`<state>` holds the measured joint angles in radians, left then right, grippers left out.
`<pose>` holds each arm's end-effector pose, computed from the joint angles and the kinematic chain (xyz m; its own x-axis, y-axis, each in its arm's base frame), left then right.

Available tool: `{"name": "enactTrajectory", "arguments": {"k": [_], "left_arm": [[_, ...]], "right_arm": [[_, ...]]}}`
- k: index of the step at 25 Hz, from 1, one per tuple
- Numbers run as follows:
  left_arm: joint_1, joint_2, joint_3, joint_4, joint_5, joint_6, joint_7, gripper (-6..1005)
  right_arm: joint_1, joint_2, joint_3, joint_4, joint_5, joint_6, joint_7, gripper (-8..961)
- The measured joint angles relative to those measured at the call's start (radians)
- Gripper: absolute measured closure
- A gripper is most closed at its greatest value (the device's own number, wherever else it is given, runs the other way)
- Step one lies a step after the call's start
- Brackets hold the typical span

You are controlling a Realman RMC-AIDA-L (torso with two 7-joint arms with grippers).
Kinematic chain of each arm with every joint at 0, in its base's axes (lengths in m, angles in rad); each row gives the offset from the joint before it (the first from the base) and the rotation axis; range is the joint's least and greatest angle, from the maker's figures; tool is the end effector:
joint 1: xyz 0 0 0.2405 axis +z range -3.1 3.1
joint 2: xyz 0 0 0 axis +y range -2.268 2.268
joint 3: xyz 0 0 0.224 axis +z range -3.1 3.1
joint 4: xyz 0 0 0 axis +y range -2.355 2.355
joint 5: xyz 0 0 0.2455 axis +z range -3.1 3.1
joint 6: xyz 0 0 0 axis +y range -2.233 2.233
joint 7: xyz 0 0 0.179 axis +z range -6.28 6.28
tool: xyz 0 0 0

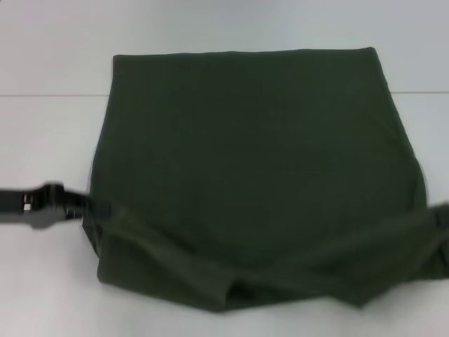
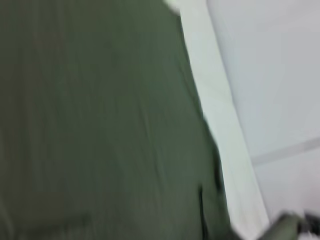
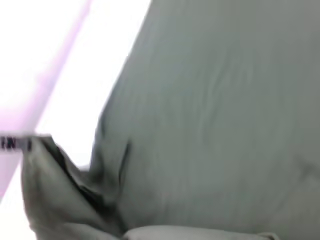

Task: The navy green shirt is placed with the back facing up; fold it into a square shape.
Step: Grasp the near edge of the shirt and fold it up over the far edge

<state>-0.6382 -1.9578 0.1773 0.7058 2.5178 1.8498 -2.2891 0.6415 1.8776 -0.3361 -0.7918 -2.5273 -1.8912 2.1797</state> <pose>-0.2848 0.3390 0.0681 0.1195 0.9291 0.3499 0.9501 -0.2093 0.2313 0.2861 0.3443 0.1054 0.3657 -0.8923 -0.2649 -0.9224 -0.3853 0.0246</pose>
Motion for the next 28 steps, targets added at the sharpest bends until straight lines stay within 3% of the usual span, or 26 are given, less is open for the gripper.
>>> {"name": "enactTrajectory", "arguments": {"k": [3,5,6,8,10,11,15,22,28], "left_arm": [[0.004,-0.004,-0.002,-0.033,-0.094,-0.104,-0.001,980],[0.009,-0.009,-0.002,-0.054,-0.158,-0.168,0.009,979],[0.012,-0.013,-0.001,-0.068,-0.200,-0.213,0.021,979],[0.017,-0.022,-0.001,-0.093,-0.251,-0.273,0.046,979],[0.019,-0.036,-0.001,-0.119,-0.301,-0.339,0.082,978],[0.020,-0.044,-0.001,-0.132,-0.322,-0.372,0.101,978],[0.017,-0.073,0.005,-0.172,-0.373,-0.485,0.170,978],[0.002,-0.115,0.007,-0.193,-0.450,-0.626,0.276,978],[-0.025,-0.132,0.008,-0.195,-0.498,-0.688,0.352,979]], "right_arm": [[-0.015,0.002,0.017,0.001,0.072,0.091,0.019,894],[-0.021,0.017,0.018,0.007,0.118,0.175,0.018,894],[-0.023,0.039,0.014,0.024,0.159,0.258,0.002,893],[-0.023,0.050,0.012,0.032,0.176,0.300,-0.008,893],[-0.022,0.089,0.011,0.041,0.206,0.415,-0.046,893],[-0.022,0.089,0.011,0.041,0.206,0.415,-0.046,893],[-0.009,0.147,0.010,0.047,0.228,0.580,-0.107,893],[0.003,0.204,-0.009,0.087,0.321,0.790,-0.243,892],[0.008,0.208,-0.042,0.143,0.392,0.885,-0.303,892]]}}
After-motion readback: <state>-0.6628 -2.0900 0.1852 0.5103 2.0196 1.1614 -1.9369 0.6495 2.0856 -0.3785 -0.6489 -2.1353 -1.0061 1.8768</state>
